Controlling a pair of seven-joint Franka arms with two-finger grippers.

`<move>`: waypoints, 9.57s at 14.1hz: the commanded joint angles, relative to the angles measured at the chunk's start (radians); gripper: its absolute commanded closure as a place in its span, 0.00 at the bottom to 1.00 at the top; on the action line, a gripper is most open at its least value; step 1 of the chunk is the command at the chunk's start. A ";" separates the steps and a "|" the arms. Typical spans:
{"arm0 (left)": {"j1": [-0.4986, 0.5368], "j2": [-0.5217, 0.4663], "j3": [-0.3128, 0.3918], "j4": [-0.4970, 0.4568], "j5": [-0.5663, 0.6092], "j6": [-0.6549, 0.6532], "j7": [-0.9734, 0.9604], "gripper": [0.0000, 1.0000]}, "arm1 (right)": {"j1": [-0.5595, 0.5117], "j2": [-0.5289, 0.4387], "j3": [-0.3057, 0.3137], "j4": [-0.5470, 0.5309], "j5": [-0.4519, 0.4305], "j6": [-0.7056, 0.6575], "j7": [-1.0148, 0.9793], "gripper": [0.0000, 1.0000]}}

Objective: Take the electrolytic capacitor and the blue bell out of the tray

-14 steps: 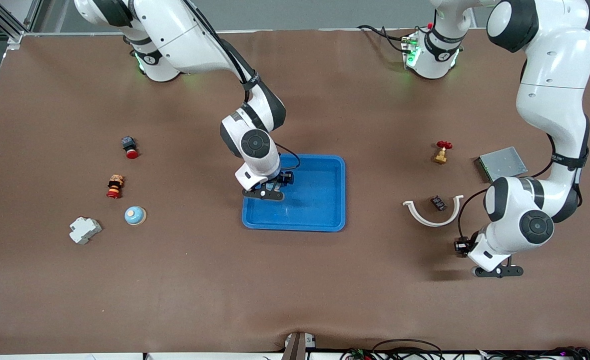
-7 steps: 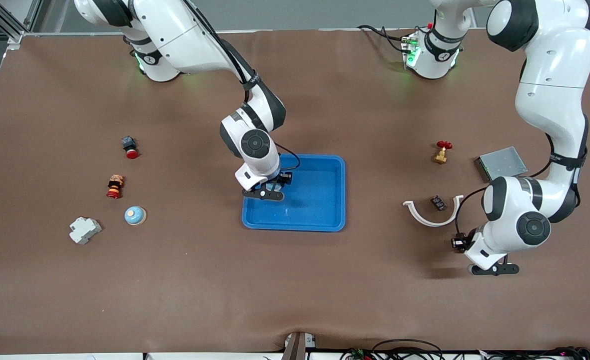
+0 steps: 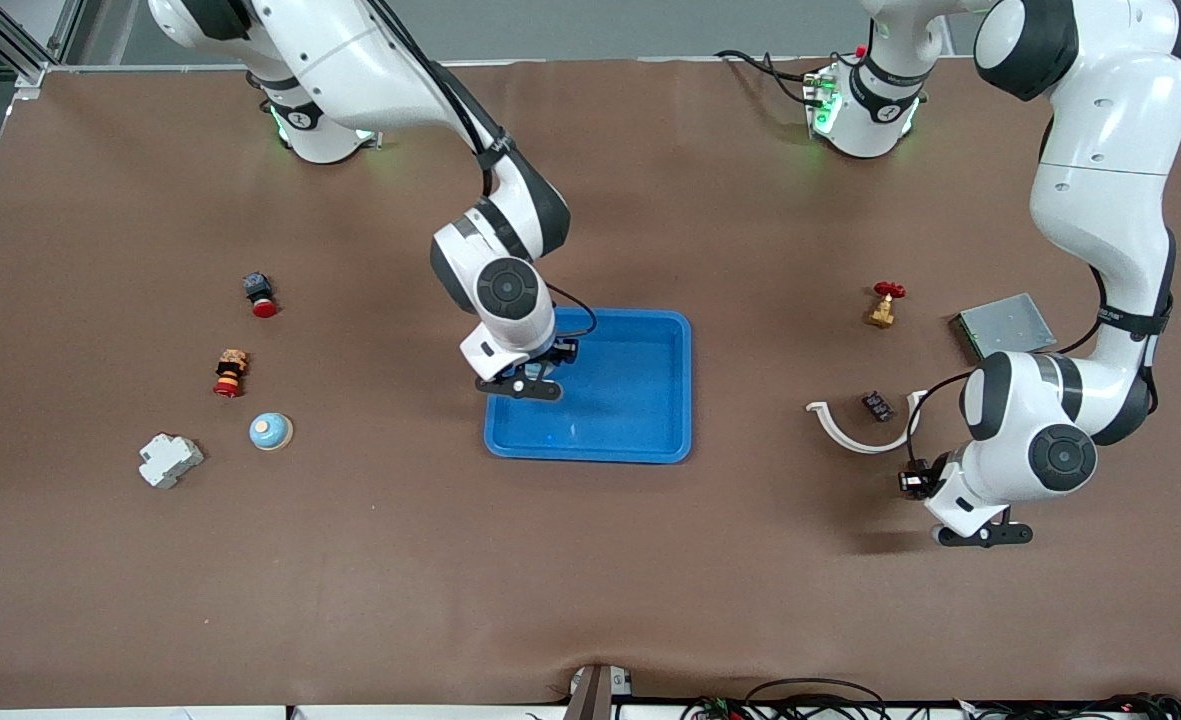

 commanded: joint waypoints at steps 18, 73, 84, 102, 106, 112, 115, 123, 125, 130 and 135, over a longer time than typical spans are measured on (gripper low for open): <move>0.052 -0.267 -0.017 -0.022 -0.063 -0.173 -0.027 0.00 | -0.429 -0.221 0.007 -0.059 -0.040 -0.173 -0.714 0.96; 0.155 -0.886 -0.096 -0.097 -0.212 -0.710 0.177 0.00 | -0.518 -0.268 0.014 -0.248 -0.026 -0.070 -0.762 0.00; 0.157 -0.875 -0.094 -0.086 -0.214 -0.710 0.180 0.00 | -0.563 -0.690 0.006 -0.236 -0.135 -0.558 -0.671 0.00; -0.003 -0.880 0.054 -0.091 -0.207 -0.719 0.186 0.00 | -0.742 -0.624 0.018 0.110 -0.126 -0.687 -0.685 0.00; -0.126 -0.880 0.196 -0.091 -0.227 -0.727 0.195 0.00 | -0.742 -0.627 0.018 0.108 -0.124 -0.684 -0.687 0.00; -0.103 -0.884 0.173 -0.091 -0.233 -0.741 0.183 0.00 | -0.739 -0.631 0.017 0.103 -0.124 -0.684 -0.687 0.00; -0.101 -0.883 0.171 -0.089 -0.233 -0.750 0.181 0.00 | -0.738 -0.631 0.017 0.100 -0.124 -0.675 -0.687 0.00; -0.099 -0.885 0.167 -0.084 -0.255 -0.730 0.175 0.00 | -0.744 -0.631 0.015 0.093 -0.124 -0.626 -0.687 0.00; -0.101 -0.878 0.165 -0.083 -0.247 -0.730 0.175 0.00 | -0.744 -0.631 0.014 0.096 -0.124 -0.627 -0.687 0.00; -0.098 -0.874 0.168 -0.068 -0.246 -0.728 0.175 0.00 | -0.739 -0.631 0.015 0.097 -0.124 -0.629 -0.685 0.00; -0.099 -0.874 0.173 -0.066 -0.241 -0.728 0.175 0.00 | -0.739 -0.631 0.015 0.096 -0.124 -0.636 -0.685 0.00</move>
